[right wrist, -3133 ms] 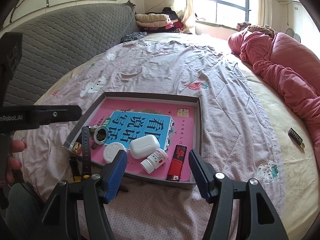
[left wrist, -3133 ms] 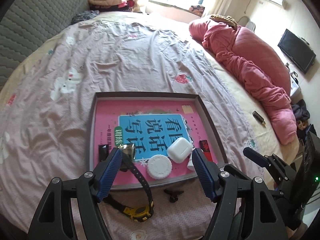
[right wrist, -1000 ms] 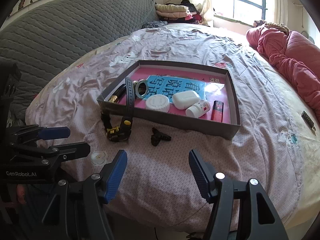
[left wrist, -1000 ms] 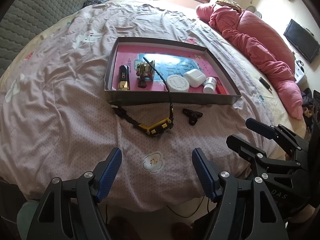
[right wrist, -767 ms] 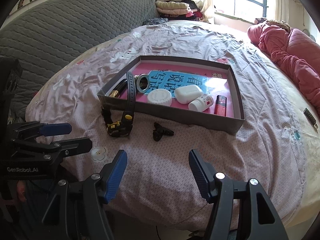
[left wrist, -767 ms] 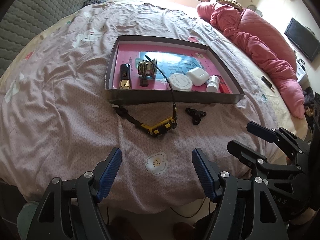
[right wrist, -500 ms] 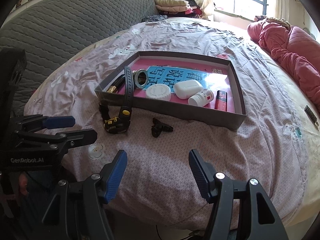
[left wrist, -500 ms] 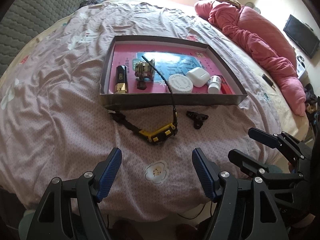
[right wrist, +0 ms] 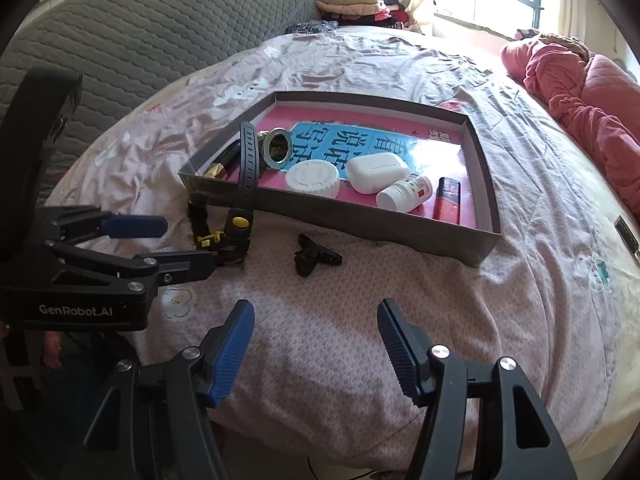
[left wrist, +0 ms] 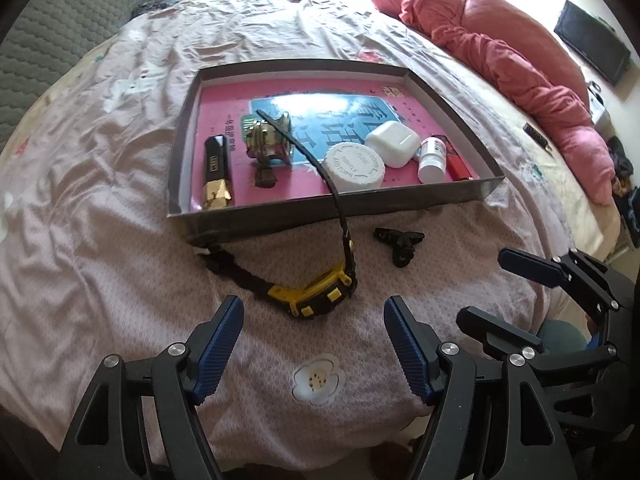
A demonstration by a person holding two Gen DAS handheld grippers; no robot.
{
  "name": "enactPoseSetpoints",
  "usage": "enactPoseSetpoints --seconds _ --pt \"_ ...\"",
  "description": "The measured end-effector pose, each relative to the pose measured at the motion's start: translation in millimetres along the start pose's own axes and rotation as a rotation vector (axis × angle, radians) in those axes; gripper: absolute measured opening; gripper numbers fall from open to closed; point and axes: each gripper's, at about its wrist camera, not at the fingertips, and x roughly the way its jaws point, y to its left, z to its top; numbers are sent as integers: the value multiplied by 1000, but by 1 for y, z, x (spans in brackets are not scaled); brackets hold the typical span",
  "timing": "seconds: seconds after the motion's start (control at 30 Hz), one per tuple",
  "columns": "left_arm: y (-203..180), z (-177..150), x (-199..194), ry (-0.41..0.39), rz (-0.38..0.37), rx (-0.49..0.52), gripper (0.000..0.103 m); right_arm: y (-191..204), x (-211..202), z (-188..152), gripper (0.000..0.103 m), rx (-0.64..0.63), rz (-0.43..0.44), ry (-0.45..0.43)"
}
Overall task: Organize rigid objects
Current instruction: 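Grasp the black watch with yellow face with the left tool while the right tool approaches the black clip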
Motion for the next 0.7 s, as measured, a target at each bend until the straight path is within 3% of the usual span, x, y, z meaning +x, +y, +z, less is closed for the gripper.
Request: enactPoseSetpoints --seconds 0.37,0.7 --pt "-11 13 21 55 16 130 74 -11 17 12 63 -5 -13 16" --pt "-13 19 36 89 6 188 50 -12 30 22 63 -50 -2 35"
